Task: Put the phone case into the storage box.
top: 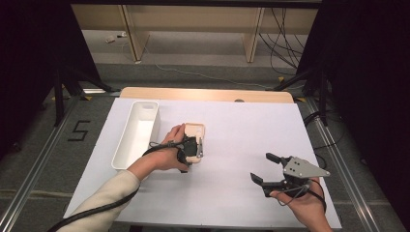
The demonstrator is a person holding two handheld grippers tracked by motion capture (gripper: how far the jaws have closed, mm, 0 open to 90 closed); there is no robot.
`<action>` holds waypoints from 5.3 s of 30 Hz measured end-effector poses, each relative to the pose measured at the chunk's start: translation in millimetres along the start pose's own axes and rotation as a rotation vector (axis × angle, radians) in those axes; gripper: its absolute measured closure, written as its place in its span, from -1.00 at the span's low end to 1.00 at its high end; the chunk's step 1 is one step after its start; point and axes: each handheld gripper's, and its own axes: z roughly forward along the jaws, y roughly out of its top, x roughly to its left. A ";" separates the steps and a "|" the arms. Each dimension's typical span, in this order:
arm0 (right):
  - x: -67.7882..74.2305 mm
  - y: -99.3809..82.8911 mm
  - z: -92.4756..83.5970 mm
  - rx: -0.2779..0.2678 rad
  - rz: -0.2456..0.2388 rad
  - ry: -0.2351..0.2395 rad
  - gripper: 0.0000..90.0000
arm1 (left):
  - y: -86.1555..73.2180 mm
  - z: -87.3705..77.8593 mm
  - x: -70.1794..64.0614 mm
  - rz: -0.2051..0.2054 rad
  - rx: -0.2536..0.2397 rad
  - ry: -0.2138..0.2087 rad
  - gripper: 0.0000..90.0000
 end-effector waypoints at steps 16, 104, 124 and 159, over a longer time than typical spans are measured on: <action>2.0 -0.5 2.9 -0.003 -0.010 0.018 -0.62 | -1.4 7.1 1.0 0.009 0.006 -0.014 -0.66; 4.0 -0.3 3.4 0.012 -0.035 0.022 -0.60 | 2.9 2.1 -7.2 0.087 0.022 -0.212 0.90; 3.6 0.3 1.7 0.020 -0.029 0.009 -0.60 | 2.1 -2.5 -8.4 0.106 0.008 -0.180 0.96; -8.5 23.0 47.4 -0.087 0.148 0.045 -0.52 | 13.4 -65.3 -43.6 0.188 -0.157 -0.051 0.96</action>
